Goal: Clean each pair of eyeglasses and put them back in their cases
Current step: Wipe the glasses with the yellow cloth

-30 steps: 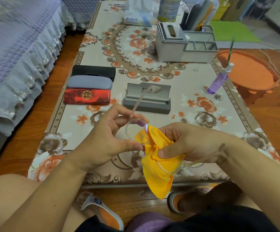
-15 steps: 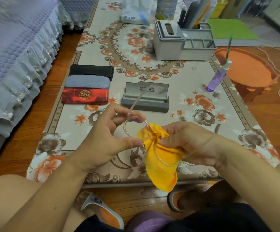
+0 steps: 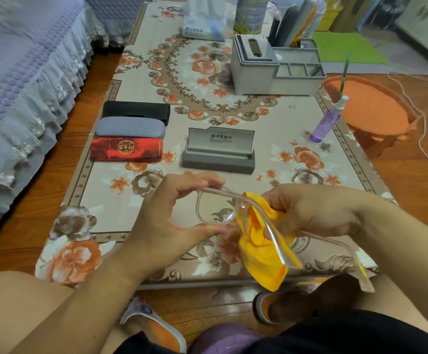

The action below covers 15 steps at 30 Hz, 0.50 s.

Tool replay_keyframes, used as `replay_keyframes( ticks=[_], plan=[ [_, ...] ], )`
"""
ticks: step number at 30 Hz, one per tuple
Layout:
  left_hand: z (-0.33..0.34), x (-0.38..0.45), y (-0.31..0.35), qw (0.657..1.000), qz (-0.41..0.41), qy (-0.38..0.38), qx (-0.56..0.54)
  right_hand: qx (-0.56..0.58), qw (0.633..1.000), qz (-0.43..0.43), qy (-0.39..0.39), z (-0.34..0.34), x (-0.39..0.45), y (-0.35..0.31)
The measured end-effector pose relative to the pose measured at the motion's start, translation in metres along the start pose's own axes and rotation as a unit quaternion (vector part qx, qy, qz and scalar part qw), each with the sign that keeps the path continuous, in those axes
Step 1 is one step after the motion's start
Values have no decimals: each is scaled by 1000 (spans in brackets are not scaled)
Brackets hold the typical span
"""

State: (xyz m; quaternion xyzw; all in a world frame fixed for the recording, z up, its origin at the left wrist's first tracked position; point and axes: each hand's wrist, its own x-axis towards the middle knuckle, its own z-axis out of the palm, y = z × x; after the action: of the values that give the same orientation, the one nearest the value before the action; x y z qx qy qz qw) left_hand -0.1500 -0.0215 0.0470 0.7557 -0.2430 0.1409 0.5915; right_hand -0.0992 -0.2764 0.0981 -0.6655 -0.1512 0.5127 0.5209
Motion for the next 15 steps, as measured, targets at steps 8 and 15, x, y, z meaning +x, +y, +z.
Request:
replay_keyframes(
  ticks=[8,15],
  plan=[
    [-1,1,-4,1000,-1,-31,4,-132,988,-41,62,17,12,-4],
    [-9,7,-2,998,-42,-47,-13,-101,986,-94,92,19,20,4]
  ],
)
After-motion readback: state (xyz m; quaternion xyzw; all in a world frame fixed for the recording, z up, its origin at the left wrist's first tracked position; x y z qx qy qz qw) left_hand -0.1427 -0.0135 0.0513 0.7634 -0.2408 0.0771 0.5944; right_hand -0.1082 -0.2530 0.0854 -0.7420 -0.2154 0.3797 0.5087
